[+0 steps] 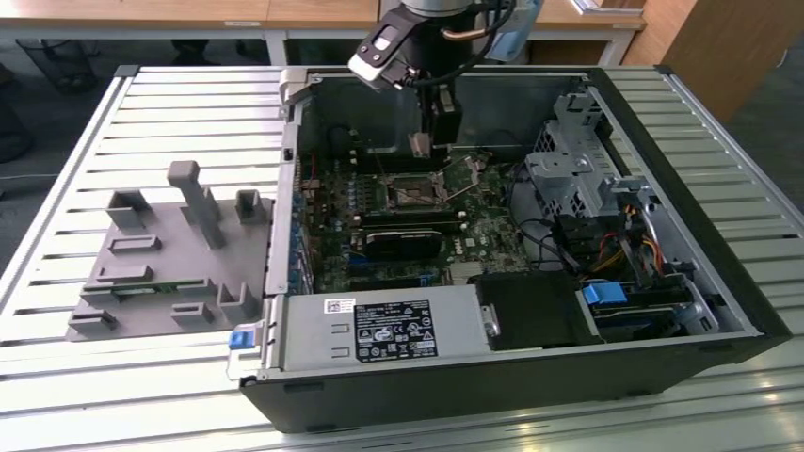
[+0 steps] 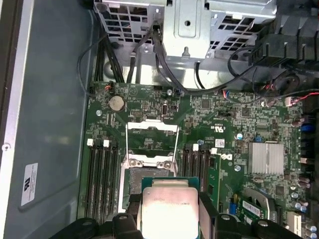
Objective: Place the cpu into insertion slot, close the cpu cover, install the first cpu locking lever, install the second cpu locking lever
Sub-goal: 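Place the cpu into insertion slot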
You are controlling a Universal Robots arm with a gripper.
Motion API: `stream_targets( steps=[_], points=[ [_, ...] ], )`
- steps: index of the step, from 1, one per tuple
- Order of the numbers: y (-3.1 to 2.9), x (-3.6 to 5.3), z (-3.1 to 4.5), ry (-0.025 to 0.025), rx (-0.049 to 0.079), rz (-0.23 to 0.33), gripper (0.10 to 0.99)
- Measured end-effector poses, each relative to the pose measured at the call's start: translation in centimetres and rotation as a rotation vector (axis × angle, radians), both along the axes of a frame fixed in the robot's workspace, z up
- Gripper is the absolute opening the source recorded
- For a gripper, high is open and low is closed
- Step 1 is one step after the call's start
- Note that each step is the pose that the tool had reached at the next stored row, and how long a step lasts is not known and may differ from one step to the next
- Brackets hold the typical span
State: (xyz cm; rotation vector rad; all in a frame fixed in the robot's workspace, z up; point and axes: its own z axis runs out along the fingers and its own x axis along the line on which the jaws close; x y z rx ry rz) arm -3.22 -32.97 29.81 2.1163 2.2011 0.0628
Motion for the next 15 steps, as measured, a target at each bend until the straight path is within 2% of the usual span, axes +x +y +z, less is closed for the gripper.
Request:
stream_targets(
  steps=[7, 15],
  points=[
    [0.39, -0.79, -0.85, -0.0002, 0.0, -0.012, 0.537],
    [0.63, -0.95, -2.09, -0.0001, 0.0, -0.021, 0.537]
  ],
)
